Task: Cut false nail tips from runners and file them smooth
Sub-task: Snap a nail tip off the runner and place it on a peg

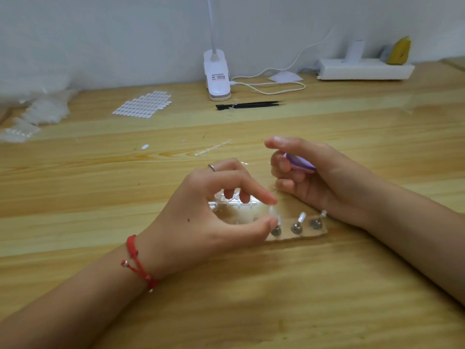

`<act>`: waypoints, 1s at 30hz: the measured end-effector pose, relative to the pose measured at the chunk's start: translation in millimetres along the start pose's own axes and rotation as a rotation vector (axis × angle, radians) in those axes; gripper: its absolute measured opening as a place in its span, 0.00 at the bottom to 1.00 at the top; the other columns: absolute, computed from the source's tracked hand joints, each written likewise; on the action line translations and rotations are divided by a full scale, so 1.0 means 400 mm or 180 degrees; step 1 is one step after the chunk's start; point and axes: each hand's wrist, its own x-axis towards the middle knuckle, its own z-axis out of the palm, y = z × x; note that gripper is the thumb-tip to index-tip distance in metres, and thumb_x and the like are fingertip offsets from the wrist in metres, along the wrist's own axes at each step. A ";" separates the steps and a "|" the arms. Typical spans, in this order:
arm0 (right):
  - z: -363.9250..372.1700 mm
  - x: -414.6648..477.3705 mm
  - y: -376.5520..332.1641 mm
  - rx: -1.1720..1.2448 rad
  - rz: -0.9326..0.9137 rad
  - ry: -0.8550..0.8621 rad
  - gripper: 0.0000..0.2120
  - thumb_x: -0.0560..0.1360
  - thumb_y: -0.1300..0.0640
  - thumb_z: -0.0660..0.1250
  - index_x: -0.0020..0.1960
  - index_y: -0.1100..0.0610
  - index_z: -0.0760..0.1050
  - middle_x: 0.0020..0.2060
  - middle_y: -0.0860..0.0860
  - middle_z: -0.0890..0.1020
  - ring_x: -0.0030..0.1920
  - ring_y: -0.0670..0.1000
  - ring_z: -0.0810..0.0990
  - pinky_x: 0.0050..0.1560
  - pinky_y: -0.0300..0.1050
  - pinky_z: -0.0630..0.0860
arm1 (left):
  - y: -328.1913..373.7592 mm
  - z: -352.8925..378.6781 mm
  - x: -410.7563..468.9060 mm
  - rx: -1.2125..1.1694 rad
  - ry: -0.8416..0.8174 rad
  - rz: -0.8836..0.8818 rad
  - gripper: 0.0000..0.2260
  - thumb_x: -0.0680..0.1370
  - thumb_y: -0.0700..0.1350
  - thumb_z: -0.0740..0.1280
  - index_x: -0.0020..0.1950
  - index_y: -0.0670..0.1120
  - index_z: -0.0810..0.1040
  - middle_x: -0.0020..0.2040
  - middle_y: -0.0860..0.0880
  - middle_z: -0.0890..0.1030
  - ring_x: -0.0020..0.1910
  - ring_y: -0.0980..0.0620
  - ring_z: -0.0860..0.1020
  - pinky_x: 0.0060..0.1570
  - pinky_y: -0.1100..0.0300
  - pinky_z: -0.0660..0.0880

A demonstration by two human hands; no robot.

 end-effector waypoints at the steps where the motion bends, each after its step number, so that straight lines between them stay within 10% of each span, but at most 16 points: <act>1: -0.002 0.000 0.000 0.0003 0.0002 -0.0001 0.05 0.70 0.55 0.69 0.39 0.54 0.84 0.29 0.48 0.71 0.26 0.43 0.70 0.28 0.36 0.71 | 0.000 0.000 0.000 0.0010 -0.0031 -0.0001 0.08 0.66 0.53 0.73 0.42 0.54 0.83 0.38 0.54 0.75 0.39 0.51 0.73 0.43 0.64 0.69; 30: 0.004 -0.002 -0.001 -0.0120 0.0012 0.0005 0.07 0.71 0.55 0.68 0.40 0.53 0.85 0.28 0.48 0.71 0.27 0.44 0.64 0.29 0.35 0.72 | -0.008 0.004 0.004 -0.0104 -0.0355 -0.0277 0.08 0.66 0.52 0.76 0.44 0.56 0.83 0.36 0.55 0.74 0.34 0.59 0.71 0.35 0.70 0.66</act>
